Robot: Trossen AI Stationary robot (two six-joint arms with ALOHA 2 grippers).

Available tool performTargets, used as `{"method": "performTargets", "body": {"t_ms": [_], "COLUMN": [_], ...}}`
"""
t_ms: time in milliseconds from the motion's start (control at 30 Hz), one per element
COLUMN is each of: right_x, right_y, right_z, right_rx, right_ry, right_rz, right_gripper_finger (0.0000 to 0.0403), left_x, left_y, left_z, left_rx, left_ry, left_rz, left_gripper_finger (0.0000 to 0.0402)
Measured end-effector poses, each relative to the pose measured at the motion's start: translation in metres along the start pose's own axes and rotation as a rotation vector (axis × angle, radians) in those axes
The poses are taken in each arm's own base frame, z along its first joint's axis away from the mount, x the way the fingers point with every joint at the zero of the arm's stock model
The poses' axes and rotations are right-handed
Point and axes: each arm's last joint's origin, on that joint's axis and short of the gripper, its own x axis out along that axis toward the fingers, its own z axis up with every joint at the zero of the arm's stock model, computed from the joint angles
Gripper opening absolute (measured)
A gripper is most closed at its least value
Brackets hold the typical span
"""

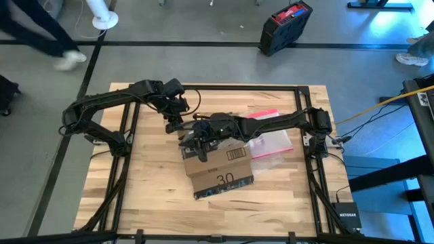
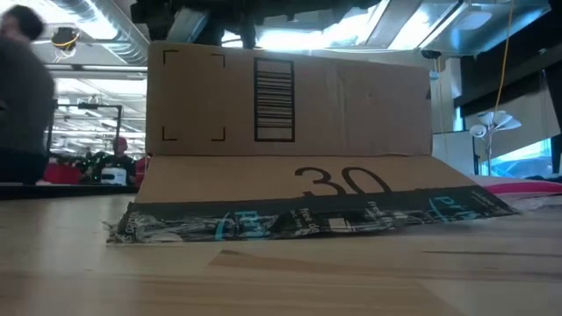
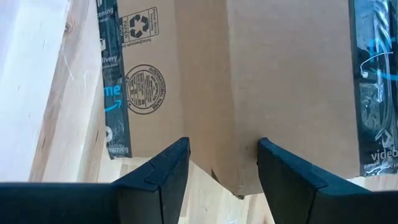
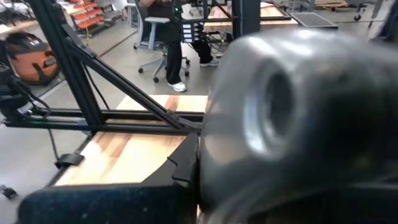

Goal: Unpack boxes
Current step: Break down the cardboard box with the gray cutter until it is fully flat

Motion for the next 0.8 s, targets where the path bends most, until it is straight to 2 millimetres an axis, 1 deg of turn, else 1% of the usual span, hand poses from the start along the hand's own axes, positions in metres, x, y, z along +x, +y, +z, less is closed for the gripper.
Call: {"method": "performTargets", "body": {"t_ms": [233,800], "right_x": [-0.0002,0.0007], "right_y": [-0.0019,0.003], "right_z": [-0.0022,-0.0021], "right_rx": [-0.033,-0.012], "right_ry": [0.023,0.018], "right_rz": [-0.024,0.013], "right_gripper_finger": [0.0071,0.0071], "left_x": [0.0,0.0001], "left_y": [0.0,0.0002], "left_z": [0.0002,0.0005], "left_rx": [0.001,0.002], "left_ry": [-0.002,-0.004], "left_rz": [0.001,0.002], "left_gripper_finger": [0.0175,0.0175]}}
